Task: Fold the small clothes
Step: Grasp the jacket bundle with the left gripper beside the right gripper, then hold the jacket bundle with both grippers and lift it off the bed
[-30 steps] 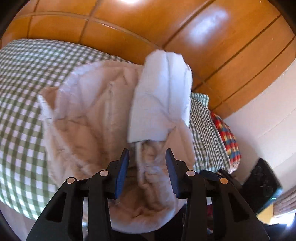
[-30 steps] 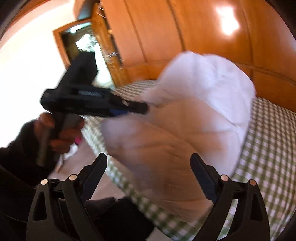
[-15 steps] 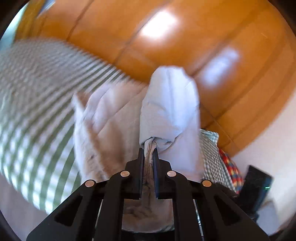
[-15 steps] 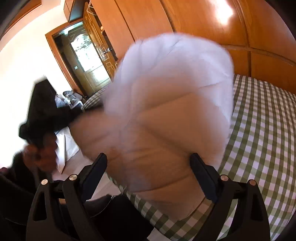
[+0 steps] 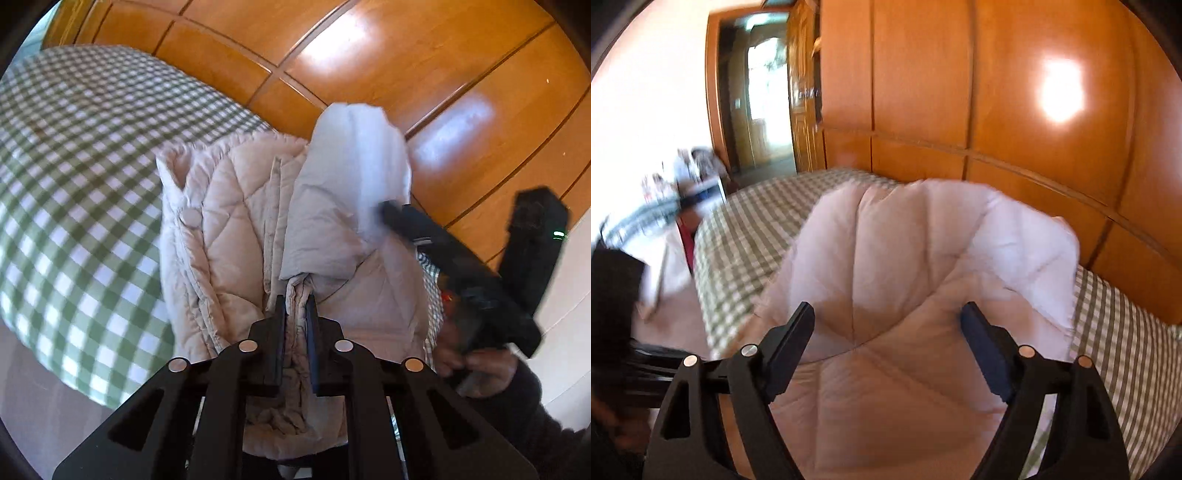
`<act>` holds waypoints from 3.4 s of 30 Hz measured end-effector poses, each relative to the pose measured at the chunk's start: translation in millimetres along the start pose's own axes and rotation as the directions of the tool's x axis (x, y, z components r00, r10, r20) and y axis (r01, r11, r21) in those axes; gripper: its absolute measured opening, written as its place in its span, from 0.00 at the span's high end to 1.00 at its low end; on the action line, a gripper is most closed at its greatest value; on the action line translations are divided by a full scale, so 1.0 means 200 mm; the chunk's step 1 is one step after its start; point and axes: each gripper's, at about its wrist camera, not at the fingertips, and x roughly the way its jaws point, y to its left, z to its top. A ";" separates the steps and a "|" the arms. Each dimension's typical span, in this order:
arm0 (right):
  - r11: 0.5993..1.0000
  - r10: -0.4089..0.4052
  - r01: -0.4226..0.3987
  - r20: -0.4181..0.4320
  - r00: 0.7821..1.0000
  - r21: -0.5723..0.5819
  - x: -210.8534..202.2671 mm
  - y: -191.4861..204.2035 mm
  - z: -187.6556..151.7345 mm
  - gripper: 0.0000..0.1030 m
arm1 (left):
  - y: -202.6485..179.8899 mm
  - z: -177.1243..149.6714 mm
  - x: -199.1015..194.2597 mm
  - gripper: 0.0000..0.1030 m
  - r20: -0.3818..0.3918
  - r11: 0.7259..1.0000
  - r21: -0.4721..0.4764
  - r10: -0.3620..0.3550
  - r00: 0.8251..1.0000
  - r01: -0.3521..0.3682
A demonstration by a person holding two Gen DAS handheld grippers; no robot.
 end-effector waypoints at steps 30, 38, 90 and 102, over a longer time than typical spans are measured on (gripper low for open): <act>0.988 -0.113 0.105 -0.067 0.991 -0.117 0.29 0.13 -0.22 0.06 | 0.22 0.28 0.31 0.18 -0.143 0.985 0.120 0.138 0.980 -0.121; 1.000 0.006 -0.004 -0.052 0.999 0.027 -0.09 -0.11 -0.28 0.02 | 0.30 0.26 0.32 0.16 -0.151 0.995 0.081 0.064 0.986 -0.052; 0.671 -0.037 -0.023 0.064 0.997 0.741 -1.00 -1.28 -1.18 0.50 | -1.03 -0.06 1.19 0.55 -0.441 0.839 0.288 -0.311 0.842 0.461; 0.391 -0.252 0.048 0.057 0.966 0.919 -1.23 -1.54 -1.87 0.26 | -1.74 -0.34 1.76 0.44 -0.538 0.772 0.463 -0.146 0.830 0.435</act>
